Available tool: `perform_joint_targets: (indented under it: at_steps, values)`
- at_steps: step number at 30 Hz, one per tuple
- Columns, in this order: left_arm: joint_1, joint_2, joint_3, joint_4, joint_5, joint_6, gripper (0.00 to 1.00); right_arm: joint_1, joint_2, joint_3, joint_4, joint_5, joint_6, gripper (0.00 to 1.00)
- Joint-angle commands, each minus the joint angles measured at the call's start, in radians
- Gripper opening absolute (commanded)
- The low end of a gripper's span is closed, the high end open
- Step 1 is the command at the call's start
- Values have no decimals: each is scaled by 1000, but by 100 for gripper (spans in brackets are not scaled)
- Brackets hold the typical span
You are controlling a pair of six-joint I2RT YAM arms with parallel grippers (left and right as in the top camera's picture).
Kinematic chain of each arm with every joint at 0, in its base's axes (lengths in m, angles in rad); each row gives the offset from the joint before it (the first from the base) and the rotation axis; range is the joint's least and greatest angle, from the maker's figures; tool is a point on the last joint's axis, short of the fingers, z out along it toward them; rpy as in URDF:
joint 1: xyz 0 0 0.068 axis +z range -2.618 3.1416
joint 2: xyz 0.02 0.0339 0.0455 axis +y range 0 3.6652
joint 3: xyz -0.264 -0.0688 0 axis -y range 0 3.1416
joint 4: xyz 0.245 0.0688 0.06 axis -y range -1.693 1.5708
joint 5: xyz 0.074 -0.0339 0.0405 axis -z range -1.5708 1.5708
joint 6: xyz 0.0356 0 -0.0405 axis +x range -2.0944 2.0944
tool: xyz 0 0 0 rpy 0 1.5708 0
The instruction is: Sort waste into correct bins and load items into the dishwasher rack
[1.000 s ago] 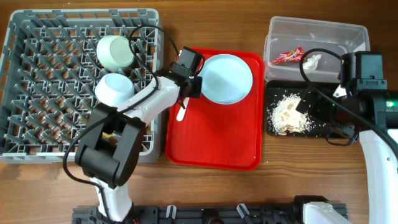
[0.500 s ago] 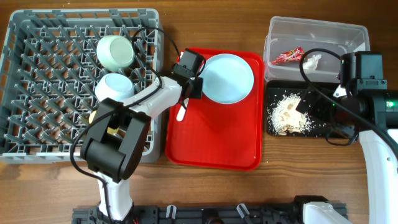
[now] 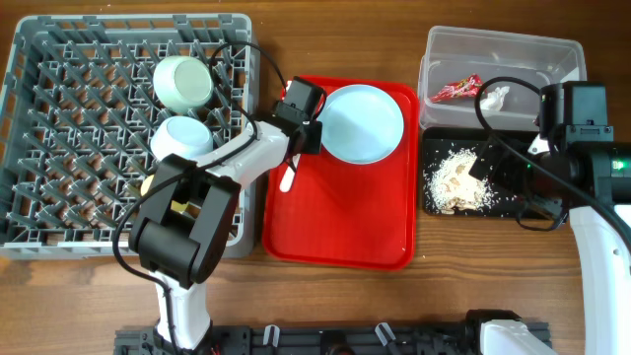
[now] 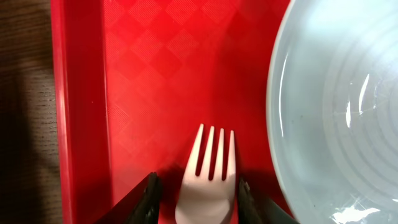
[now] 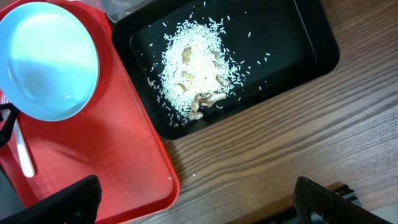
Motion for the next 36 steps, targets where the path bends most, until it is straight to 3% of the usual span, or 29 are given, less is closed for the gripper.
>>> perform_joint_targets:
  at_steps: [1,14,22,33,36]
  values:
    - [-20,25,-1,-16,-5,5,40,-4,1,5,3,-1,-10,100]
    - [-21,24,-1,-37,-5,5,27,-4,1,5,3,0,-10,100]
    - [-21,-13,-1,-42,-5,5,27,-4,1,5,3,0,-11,100]
    - [-13,-270,-1,-138,-6,5,30,-4,1,5,2,-1,-10,100]
    - [14,-365,-1,-198,-5,5,24,-4,1,5,2,-1,-10,100]
